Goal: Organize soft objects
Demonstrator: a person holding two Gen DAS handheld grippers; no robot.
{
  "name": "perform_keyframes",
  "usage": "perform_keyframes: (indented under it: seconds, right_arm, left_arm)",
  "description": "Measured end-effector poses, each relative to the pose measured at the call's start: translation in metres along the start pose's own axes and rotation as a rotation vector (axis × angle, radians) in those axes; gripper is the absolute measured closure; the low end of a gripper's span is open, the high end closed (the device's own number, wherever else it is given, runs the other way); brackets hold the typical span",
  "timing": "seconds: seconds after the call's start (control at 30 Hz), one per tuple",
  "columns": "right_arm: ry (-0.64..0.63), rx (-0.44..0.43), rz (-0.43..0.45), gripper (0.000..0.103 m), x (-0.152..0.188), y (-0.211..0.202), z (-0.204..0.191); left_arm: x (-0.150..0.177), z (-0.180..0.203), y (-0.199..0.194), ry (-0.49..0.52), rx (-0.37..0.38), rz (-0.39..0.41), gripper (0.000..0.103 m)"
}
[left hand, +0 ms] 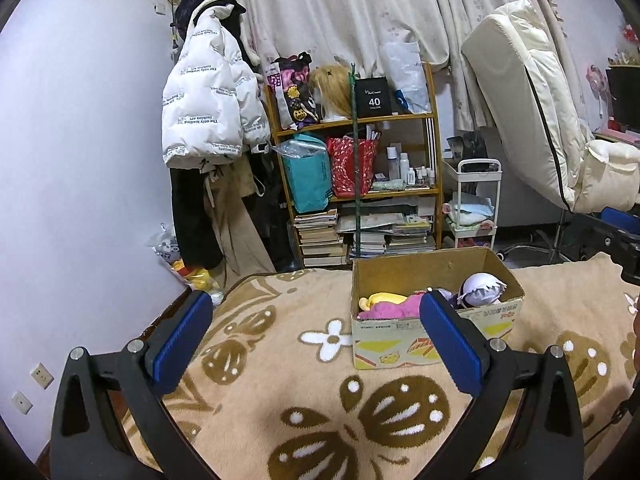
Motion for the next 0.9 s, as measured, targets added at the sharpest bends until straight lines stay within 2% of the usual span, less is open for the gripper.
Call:
perform_keyframes:
  seconds: [0.4, 0.7, 0.9]
  right_arm:
    - [-0.004, -0.005, 0.002, 0.000, 0.012, -0.001, -0.002]
    - [0.019, 0.006, -0.044, 0.000, 0.022, 0.017, 0.008]
    - [0.017, 0.012, -0.069, 0.000, 0.026, 0.029, 0.010]
  left_arm:
    - [0.014, -0.005, 0.007, -0.010, -0.003, -0.043, 0.001]
    - [0.023, 0.002, 0.029, -0.016, -0.014, -0.077, 0.001]
    - [0.026, 0.003, 0.036, -0.014, -0.017, -0.071, 0.001]
Point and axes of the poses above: each gripper's, at about its wrist camera, not at the fingertips, and y roughly the way its jaws point, z to its right, x to its underside, the point moved 3 cm from there along y, roughly the way its jaws point, and after that the axes turned 10 degrees about -y, right-handed, at the moved point
